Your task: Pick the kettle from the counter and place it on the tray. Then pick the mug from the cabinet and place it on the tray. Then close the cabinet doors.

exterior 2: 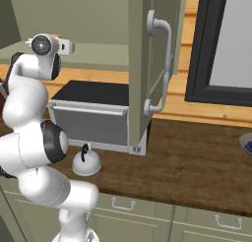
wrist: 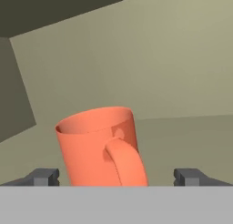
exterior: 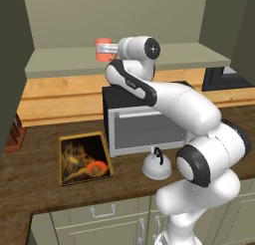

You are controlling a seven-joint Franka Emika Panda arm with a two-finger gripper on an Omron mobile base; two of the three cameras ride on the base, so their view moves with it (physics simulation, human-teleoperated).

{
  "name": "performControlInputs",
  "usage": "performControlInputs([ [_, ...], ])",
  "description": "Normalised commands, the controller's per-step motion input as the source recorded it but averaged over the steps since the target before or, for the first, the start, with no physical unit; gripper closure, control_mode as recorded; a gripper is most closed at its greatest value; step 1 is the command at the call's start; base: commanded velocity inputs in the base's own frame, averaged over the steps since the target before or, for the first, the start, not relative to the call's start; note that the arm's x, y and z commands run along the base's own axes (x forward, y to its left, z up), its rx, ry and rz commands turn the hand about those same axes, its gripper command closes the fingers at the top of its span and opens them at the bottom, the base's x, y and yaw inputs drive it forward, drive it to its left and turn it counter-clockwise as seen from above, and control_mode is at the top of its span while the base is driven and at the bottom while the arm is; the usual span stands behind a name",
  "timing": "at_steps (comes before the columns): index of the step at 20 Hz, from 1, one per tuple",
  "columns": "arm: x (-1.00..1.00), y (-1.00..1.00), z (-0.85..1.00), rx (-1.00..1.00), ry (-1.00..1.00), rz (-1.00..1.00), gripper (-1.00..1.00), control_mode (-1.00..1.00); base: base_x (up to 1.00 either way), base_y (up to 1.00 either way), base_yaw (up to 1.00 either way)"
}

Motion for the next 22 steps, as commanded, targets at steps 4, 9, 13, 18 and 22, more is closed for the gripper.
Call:
performControlInputs([
  [4, 0.17, 0.05, -0.18, 0.00, 0.01, 0.04, -1.00, -1.00, 0.00, 0.00, 0.00],
  [9, 0.24, 0.00, 0.00, 0.04, 0.00, 0.05, -1.00, -1.00, 0.00, 0.00, 0.00],
  [13, 0.09, 0.00, -0.01, 0.01, 0.00, 0.07, 1.00, -1.00, 0.00, 0.00, 0.00],
  [18, -0.02, 0.00, 0.00, 0.01, -0.04, 0.02, 1.00, -1.00, 0.00, 0.00, 0.00],
  [22, 0.00, 0.00, -0.02, 0.00, -0.01, 0.00, 1.00, -1.00, 0.00, 0.00, 0.00],
])
